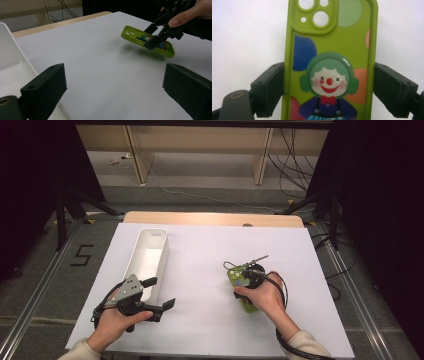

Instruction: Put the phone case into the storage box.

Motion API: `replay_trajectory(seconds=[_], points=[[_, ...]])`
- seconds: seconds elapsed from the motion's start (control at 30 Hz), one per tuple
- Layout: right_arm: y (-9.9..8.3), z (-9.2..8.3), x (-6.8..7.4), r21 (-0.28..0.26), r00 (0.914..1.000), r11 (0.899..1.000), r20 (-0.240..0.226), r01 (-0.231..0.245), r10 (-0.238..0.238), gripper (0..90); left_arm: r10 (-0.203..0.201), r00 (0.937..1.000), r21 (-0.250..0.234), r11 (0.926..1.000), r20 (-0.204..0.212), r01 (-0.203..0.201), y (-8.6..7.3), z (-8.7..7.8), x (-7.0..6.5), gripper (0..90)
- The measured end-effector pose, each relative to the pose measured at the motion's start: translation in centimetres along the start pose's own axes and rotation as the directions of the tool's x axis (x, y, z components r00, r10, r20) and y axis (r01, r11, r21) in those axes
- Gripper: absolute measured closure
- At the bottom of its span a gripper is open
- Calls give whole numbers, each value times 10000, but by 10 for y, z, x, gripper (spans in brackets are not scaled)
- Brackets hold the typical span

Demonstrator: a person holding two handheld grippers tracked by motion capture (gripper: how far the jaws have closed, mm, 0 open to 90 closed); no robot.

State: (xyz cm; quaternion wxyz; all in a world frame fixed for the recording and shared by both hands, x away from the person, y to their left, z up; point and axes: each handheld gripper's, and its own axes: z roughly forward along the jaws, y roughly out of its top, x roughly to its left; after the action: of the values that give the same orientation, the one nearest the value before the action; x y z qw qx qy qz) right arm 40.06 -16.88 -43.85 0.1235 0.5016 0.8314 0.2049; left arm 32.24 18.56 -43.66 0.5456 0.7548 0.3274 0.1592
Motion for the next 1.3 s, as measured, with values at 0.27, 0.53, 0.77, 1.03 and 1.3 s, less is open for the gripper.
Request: replay_trajectory(seconds=[0.27,0.53,0.77,1.03,1.3], points=[[-1,-7,0,-729,9998,9972,-104,170,-178,168,23,10000,3,10000,-21,-23,0,0,0,43],[-2,-12,1,-1658,9982,9858,-481,278,-363,166,-24,10000,-43,10000,-31,24,0,0,0,47],[-4,-14,2,-2595,9954,9651,-776,340,-559,166,-35,10000,-56,10000,-24,35,0,0,-1,50],[-10,-18,1,-3537,9929,9346,-915,389,-759,166,-12,10000,-81,10000,-11,12,1,0,-1,51],[-18,-22,0,-4456,9901,8941,-989,455,-997,165,16,10000,-136,9999,-36,-17,4,1,-2,52]])
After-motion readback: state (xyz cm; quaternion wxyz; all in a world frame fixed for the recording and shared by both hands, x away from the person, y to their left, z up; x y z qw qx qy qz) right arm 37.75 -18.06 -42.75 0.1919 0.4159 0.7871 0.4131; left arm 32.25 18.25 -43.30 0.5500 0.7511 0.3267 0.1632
